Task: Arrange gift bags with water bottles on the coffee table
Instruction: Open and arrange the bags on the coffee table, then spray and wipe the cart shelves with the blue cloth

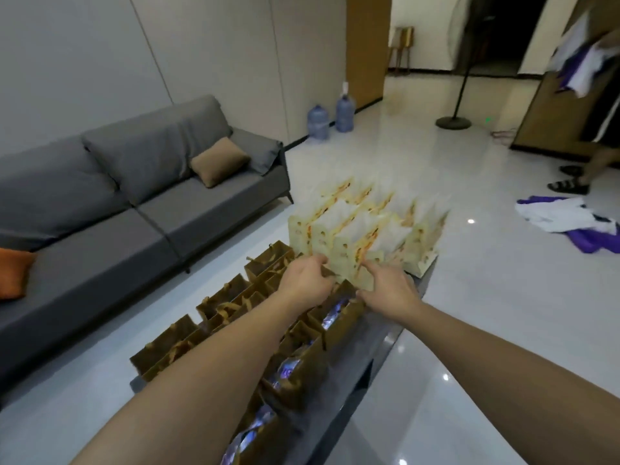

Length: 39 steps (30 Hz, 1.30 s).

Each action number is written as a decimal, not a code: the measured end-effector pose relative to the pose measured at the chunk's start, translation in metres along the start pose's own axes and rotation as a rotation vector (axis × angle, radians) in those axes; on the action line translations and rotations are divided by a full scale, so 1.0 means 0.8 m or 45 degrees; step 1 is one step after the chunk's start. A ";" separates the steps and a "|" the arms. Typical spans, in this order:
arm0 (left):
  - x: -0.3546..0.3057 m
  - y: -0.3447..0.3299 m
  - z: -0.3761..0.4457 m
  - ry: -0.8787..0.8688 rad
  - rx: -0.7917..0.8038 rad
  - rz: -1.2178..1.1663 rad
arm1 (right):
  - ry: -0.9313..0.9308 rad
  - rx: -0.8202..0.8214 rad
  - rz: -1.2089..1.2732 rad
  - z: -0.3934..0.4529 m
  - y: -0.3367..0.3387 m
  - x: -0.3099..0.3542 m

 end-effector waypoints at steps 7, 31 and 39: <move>-0.251 -0.054 0.098 -0.295 0.127 0.363 | -0.284 -0.276 0.188 -0.067 0.116 -0.225; -0.906 -0.512 -0.006 -1.862 0.924 0.874 | -1.857 -1.054 0.766 -0.548 0.123 -0.665; -0.911 -0.635 -0.131 -2.114 1.267 0.990 | -2.280 -1.195 1.014 -0.650 0.022 -0.630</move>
Point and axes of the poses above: each hand's wrist, its own z-axis towards the middle knuckle, its own y-axis out of the back of the hand, x = y × z, the point moved 4 cm from there along z, towards the middle knuckle, and after that the axes turned 14 degrees about x, right-handed, at the moved point
